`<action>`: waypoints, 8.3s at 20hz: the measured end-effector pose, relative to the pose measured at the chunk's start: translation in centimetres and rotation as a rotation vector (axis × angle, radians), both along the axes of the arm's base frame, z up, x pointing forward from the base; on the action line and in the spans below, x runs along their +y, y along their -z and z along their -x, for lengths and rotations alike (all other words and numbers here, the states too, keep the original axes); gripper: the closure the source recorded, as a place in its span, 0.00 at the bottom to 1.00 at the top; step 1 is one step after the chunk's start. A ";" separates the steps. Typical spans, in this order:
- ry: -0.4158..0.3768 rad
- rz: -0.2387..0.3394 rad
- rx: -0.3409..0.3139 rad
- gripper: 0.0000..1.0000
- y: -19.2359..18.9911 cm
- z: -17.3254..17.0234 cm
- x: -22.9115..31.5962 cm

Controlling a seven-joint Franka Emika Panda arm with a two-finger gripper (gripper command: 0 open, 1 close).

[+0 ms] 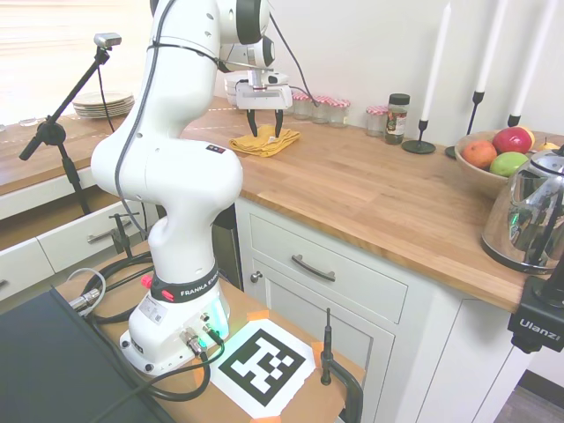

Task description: Wipe the counter

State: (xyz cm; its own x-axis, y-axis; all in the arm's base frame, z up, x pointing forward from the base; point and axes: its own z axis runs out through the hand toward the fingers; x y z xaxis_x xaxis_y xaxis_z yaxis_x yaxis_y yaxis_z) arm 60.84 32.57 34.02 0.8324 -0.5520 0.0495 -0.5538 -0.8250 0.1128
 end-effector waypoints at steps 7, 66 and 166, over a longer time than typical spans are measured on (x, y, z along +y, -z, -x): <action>0.009 -0.006 0.006 1.00 0.2 -0.1 -0.2; 0.256 -0.083 0.019 1.00 0.1 -2.6 -31.0; 0.058 0.062 -0.001 0.00 0.3 1.4 -0.6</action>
State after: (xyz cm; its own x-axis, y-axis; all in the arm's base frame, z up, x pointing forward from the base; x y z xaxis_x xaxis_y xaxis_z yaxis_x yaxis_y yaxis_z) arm 59.40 31.94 33.68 0.7990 -0.5952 0.0858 -0.6006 -0.7829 0.1622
